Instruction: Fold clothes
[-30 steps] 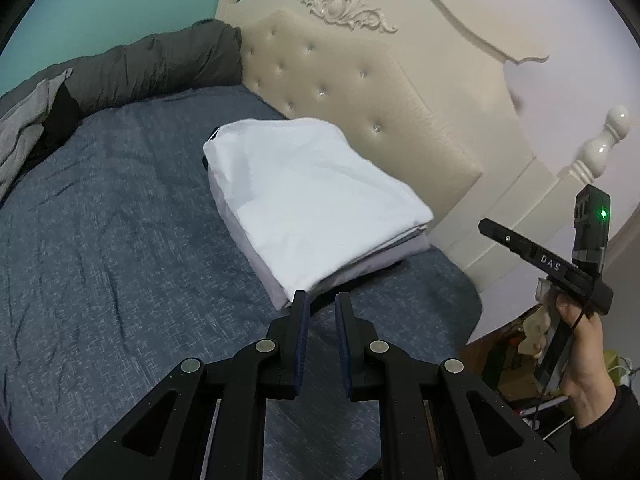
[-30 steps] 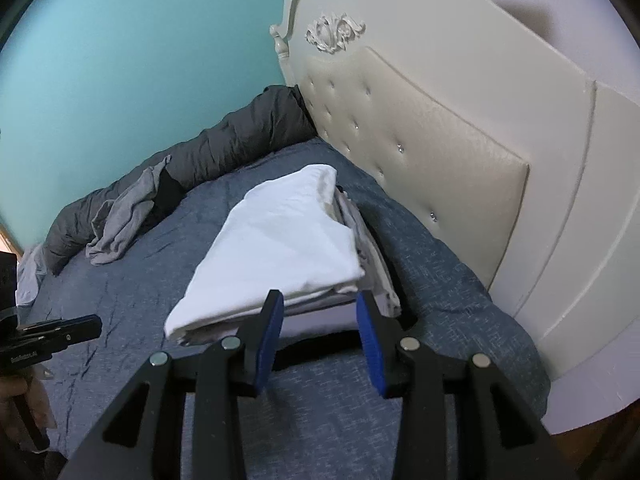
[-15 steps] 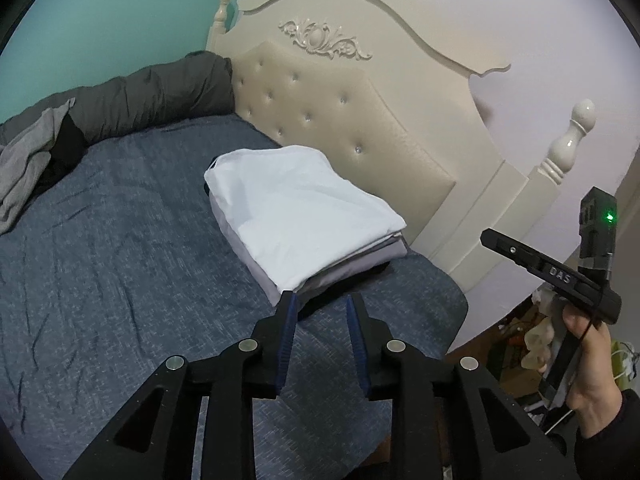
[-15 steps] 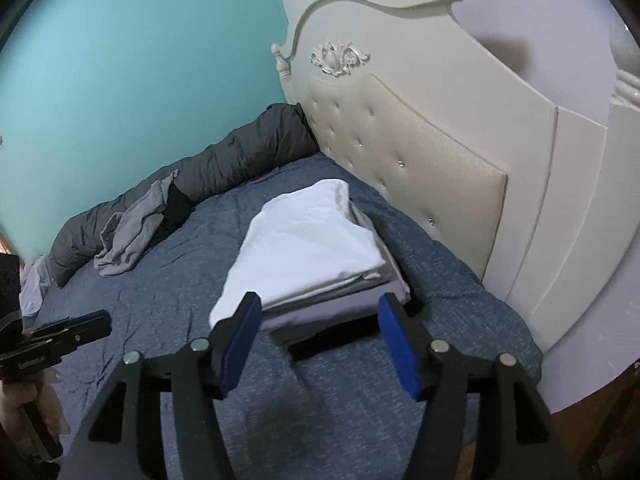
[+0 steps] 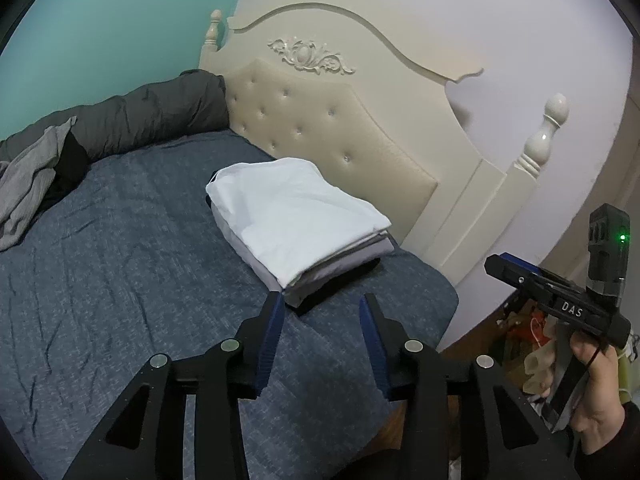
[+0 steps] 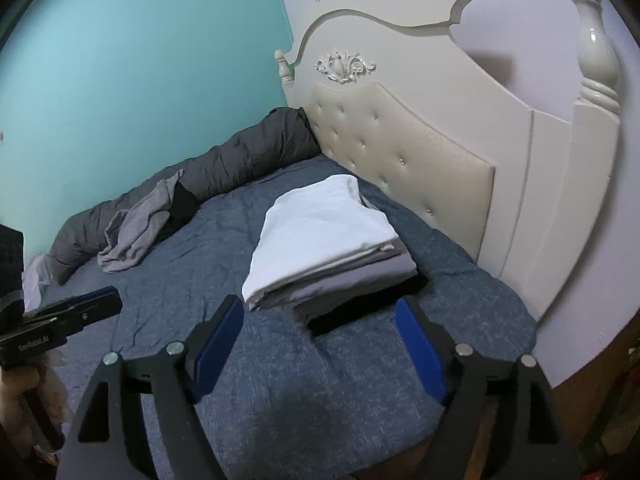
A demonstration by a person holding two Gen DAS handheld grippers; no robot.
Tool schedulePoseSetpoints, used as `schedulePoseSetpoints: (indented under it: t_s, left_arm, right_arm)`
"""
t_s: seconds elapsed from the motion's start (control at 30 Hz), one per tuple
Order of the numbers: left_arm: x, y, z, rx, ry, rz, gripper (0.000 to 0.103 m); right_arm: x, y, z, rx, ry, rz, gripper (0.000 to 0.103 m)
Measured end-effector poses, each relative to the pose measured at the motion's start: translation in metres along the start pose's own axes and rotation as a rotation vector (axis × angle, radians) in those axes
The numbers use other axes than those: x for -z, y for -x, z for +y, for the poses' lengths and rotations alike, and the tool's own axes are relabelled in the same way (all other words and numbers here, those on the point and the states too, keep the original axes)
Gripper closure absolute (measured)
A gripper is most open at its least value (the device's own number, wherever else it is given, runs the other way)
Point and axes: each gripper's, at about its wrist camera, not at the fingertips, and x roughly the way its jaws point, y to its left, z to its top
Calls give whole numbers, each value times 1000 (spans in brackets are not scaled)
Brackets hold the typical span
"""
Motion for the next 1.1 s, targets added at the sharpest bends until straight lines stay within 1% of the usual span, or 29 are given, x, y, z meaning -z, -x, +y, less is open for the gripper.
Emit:
schedulePoseSetpoints:
  t_s: [0.17, 0.23, 0.5, 0.6, 0.67, 0.7, 0.73, 0.77, 0.87, 1.0, 1.1]
  left_arm:
    - [5, 17, -4, 10, -16, -15, 59]
    - [6, 23, -4, 12, -16, -20, 57]
    - [14, 42, -12, -7, -48, -34, 54]
    - [17, 50, -15, -4, -63, -42, 51]
    - [20, 55, -16, -1, -71, -48, 48]
    - [21, 57, -16, -1, -72, -48, 46]
    - [22, 59, -16, -3, -73, -48, 42]
    - [23, 61, -16, -3, -73, -50, 40]
    - [26, 66, -17, -6, -77, -57, 39]
    - [29, 70, -17, -10, -79, -62, 37]
    - [32, 74, -17, -16, -80, -64, 33]
  right_arm:
    - [14, 18, 8, -1, -9, -8, 21]
    - [17, 25, 11, 1, -8, -20, 18]
    - [28, 46, 22, -5, -10, -37, 17]
    - [34, 52, 25, -1, -9, -42, 15]
    - [38, 57, 26, -2, -16, -46, 8]
    - [39, 58, 26, 0, -21, -49, 6]
    - [40, 60, 26, 2, -25, -53, 5]
    - [41, 62, 27, 4, -25, -57, 4]
    - [43, 68, 30, 2, -17, -72, 4]
    - [47, 72, 35, 7, -5, -69, 4]
    - [51, 75, 38, 16, -9, -74, 4]
